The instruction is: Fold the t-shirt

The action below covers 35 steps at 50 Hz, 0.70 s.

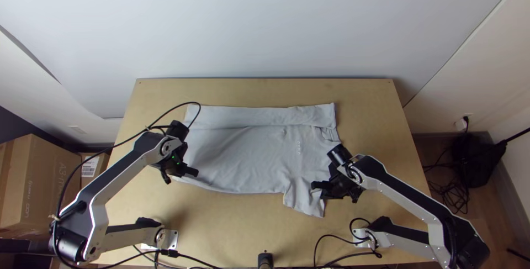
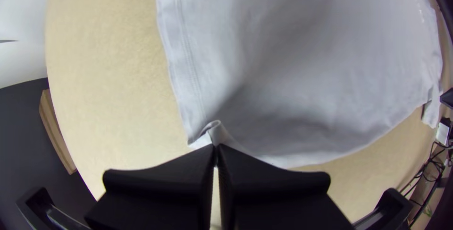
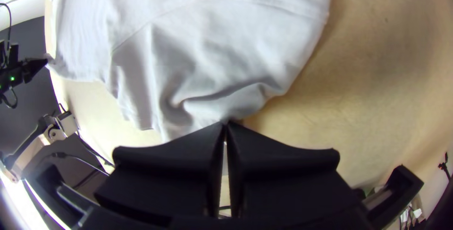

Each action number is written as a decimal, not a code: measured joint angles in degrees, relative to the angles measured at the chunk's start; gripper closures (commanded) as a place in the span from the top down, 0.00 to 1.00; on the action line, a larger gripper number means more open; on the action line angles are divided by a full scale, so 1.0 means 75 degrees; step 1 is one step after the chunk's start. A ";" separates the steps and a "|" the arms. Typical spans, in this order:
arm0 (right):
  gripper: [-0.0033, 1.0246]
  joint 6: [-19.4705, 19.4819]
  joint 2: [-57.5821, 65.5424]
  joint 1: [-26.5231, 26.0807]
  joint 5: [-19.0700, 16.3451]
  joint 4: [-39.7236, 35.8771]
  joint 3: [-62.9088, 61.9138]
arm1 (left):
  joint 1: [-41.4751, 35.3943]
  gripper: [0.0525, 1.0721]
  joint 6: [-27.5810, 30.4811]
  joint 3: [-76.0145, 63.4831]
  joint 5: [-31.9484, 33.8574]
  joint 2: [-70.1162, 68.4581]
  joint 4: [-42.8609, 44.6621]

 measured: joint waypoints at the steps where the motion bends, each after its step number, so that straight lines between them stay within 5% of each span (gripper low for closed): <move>1: 0.03 -0.0035 -0.0006 -0.0093 0.0009 -0.0038 0.0017 | 0.0041 0.03 0.0009 0.0000 0.0032 -0.0090 -0.0029; 22: 0.03 -0.1078 -0.0079 -0.1332 0.0210 -0.0708 0.0892 | 0.1160 0.03 0.0236 -0.0102 0.0469 -0.1043 -0.0146; 35: 0.03 -0.1478 0.0000 -0.1818 0.0758 -0.0758 0.1288 | 0.1679 0.03 0.0475 -0.0102 0.0635 -0.1119 -0.0137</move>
